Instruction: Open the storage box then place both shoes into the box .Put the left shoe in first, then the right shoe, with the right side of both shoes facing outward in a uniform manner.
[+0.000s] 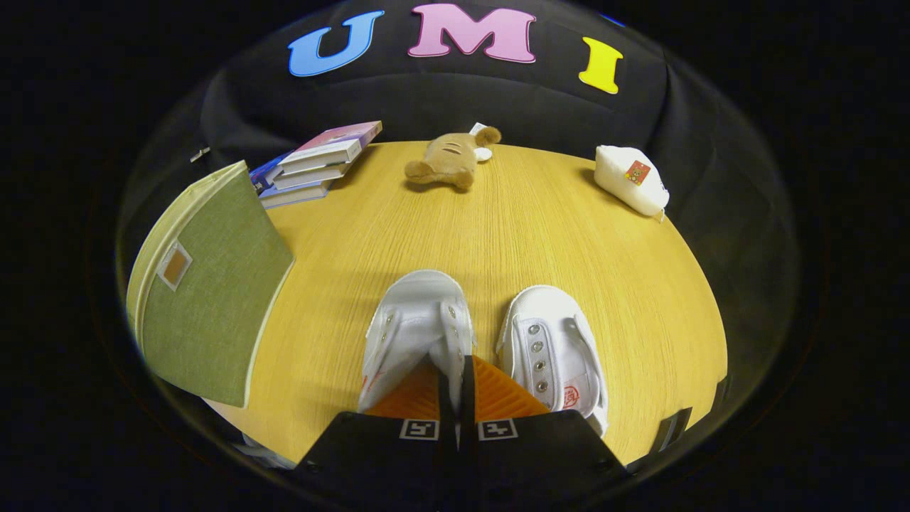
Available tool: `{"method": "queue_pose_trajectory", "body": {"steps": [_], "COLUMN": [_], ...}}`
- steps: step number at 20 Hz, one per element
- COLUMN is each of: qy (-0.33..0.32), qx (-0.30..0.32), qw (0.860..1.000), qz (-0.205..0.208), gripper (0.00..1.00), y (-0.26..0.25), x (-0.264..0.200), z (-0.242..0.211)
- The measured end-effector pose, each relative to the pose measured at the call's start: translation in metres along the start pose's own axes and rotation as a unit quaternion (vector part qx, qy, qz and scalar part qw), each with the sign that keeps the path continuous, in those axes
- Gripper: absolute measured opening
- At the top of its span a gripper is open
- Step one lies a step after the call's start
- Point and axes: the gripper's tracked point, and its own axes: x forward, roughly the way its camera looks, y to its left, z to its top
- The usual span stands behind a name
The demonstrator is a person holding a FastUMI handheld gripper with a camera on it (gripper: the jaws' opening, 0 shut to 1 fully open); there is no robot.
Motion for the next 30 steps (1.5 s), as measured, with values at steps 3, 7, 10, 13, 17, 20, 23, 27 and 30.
{"method": "queue_pose_trajectory", "body": {"steps": [3, 7, 10, 13, 17, 20, 23, 27, 30], "qy": [-0.016, -0.025, -0.024, -0.004, 0.028, 0.091, 0.131, 0.169, 0.202], "qx": [0.031, 0.043, 0.065, 0.086, 0.101, 0.121, 0.103, 0.093, 0.097], "qw": [0.999, 0.998, 0.996, 0.991, 0.983, 0.974, 0.972, 0.972, 0.968], "qz": [0.013, 0.028, 0.063, 0.103, 0.153, 0.169, 0.169, 0.133, 0.110], "gripper": [0.05, 0.05, 0.05, 0.05, 0.05, 0.05, 0.05, 0.05, 0.05], "y": [0.009, 0.033, 0.071, 0.118, 0.189, 0.242, 0.283, 0.309, 0.322], "x": [-0.024, -0.063, -0.088, -0.108, -0.119, -0.111, -0.097, -0.063, -0.045], "z": [0.025, 0.075, 0.114, 0.144, 0.161, 0.145, 0.128, 0.105, 0.091]}}
